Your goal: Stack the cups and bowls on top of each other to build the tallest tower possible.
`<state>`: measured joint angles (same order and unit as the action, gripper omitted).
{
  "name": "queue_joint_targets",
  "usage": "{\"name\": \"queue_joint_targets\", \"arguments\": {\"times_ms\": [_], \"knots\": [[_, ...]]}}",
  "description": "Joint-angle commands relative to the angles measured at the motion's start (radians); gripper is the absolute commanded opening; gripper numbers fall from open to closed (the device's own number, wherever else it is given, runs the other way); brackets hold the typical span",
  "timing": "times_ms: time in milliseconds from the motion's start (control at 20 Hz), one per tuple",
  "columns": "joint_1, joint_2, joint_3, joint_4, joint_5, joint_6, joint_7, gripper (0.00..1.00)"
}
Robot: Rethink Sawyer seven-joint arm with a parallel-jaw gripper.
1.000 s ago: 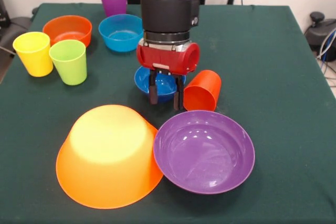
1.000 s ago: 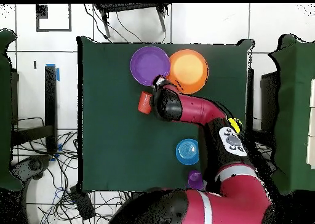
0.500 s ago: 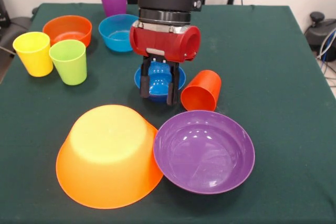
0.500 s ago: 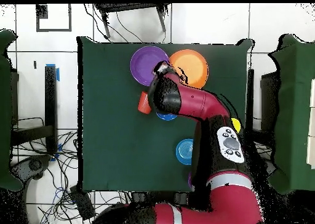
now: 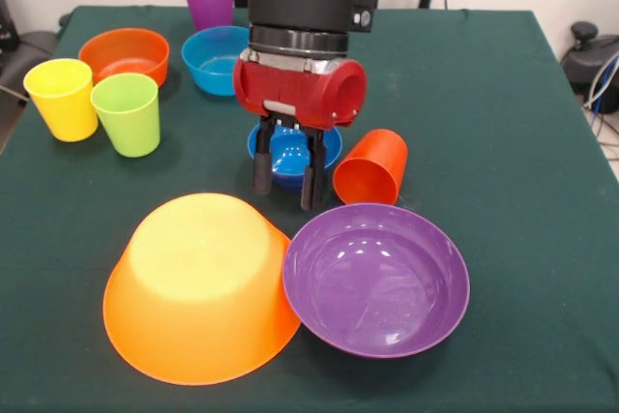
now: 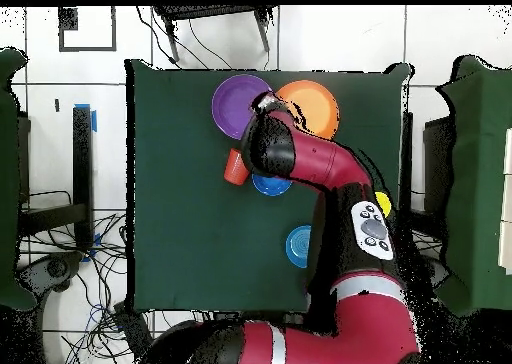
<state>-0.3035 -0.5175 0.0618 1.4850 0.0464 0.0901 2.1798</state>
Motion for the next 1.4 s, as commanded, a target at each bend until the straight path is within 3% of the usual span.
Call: {"name": "queue_joint_targets", "arguments": {"times_ms": [50,750,1400], "knots": [[0.016,0.103,0.042,0.009,0.031,-0.012,0.144,1.0],[-0.003,0.152,0.079,0.016,0.029,-0.089,0.145,1.0],[-0.055,0.206,0.135,0.073,0.025,-0.081,0.143,1.0]]}}
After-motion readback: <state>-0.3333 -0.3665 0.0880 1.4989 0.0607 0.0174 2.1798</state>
